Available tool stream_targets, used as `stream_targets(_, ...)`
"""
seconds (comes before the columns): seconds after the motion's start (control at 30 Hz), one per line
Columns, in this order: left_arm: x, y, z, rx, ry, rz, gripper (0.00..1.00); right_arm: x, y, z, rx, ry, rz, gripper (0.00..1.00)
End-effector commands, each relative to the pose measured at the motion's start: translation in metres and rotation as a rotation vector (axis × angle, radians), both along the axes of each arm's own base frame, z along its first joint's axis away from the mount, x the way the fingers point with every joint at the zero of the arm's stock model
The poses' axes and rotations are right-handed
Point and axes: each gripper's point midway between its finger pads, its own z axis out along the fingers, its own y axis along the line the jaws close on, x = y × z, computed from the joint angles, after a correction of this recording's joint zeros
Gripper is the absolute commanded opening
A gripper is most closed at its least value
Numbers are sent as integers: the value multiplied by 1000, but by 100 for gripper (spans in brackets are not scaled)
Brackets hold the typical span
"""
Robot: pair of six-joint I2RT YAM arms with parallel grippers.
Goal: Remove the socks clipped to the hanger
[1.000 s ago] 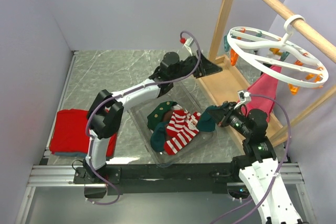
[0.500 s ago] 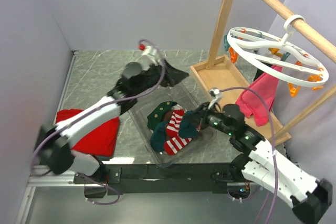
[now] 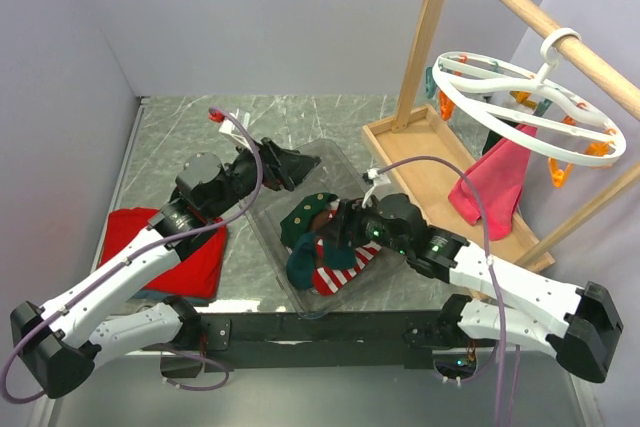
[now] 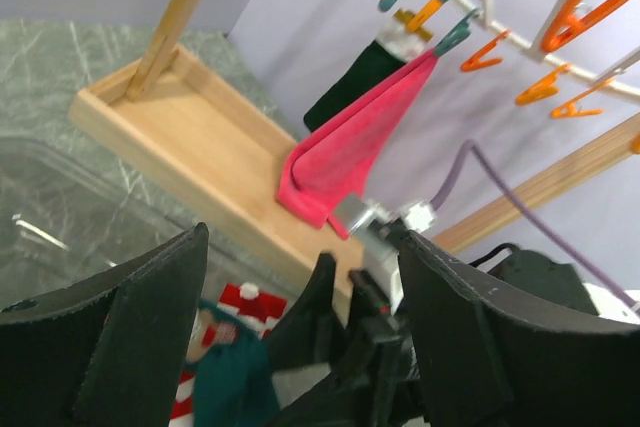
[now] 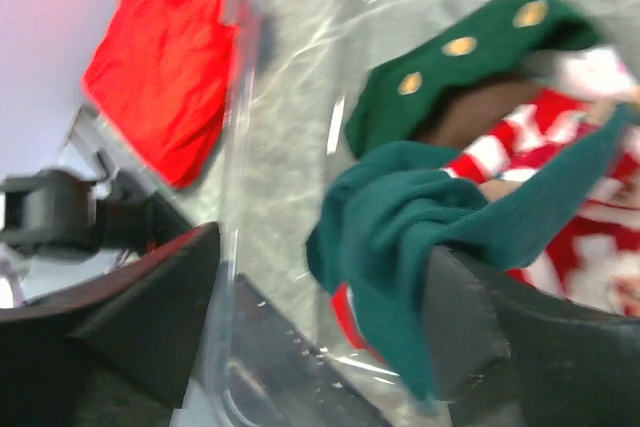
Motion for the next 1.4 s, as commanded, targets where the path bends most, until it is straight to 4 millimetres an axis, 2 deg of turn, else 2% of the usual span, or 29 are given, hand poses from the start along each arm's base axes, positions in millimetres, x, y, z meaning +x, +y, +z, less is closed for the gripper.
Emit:
stream_targets(0.0,-8,-3,-9,16,18,-38,81,25,-36,27,-7,-88,-202,89)
stream_targets(0.03,-9,-5,-15,17,30,-48,81,27,-45,23,-26,-86,-231,91)
stream_targets(0.07,-9,-6,-16,8,39,-57,81,29,-54,30,-12,-108,-262,93)
stream_targets(0.23,-10,-20,-30,11,72,-118,83,43,-95,23,-22,-107,-371,93)
stream_targets(0.27,-11,-22,-32,14,76,-125,83,43,-97,25,-11,-110,-373,92)
stream_targets(0.33,-10,-25,-35,18,79,-134,83,35,-81,29,35,-123,-272,90)
stream_targets(0.43,-8,-24,-36,19,80,-122,82,14,-43,31,100,-107,-57,84)
stream_targets(0.5,-7,-21,-36,29,78,-100,82,-3,-20,20,52,-92,53,82)
stream_targets(0.53,-7,-17,-32,27,70,-84,82,-8,-13,24,32,-95,89,82)
stream_targets(0.57,-4,-11,-33,35,72,-50,82,-22,2,14,-4,-70,164,82)
stream_targets(0.6,-3,-8,-32,37,70,-32,83,-27,9,18,-28,-91,206,82)
stream_targets(0.63,-4,-2,-27,27,58,-12,83,-25,6,-1,-112,-54,181,83)
stream_targets(0.7,-4,7,-25,15,49,28,84,-17,-2,-18,-201,-17,110,85)
stream_targets(0.73,-6,10,-23,9,43,35,84,0,-23,-34,-299,-4,-20,87)
stream_targets(0.8,-6,14,-24,7,42,51,85,10,-42,-45,-323,41,-125,87)
stream_targets(0.9,-6,15,-29,20,52,54,85,14,-49,-35,-259,27,-184,88)
stream_targets(0.93,-6,14,-30,22,55,51,85,15,-51,-25,-230,5,-199,89)
stream_targets(1.03,-5,12,-32,21,58,45,85,18,-60,-11,-210,-35,-236,91)
stream_targets(1.1,-5,10,-34,22,62,37,85,16,-57,-2,-201,-50,-206,93)
stream_targets(1.17,-4,9,-34,21,63,37,85,12,-53,-3,-225,-40,-166,93)
stream_targets(1.2,-3,8,-36,24,66,36,85,12,-49,6,-219,-41,-146,93)
stream_targets(1.23,-4,7,-36,22,66,28,85,8,-45,2,-240,-29,-121,93)
stream_targets(1.37,-5,7,-38,26,75,26,85,-1,-32,23,-183,-91,-76,94)
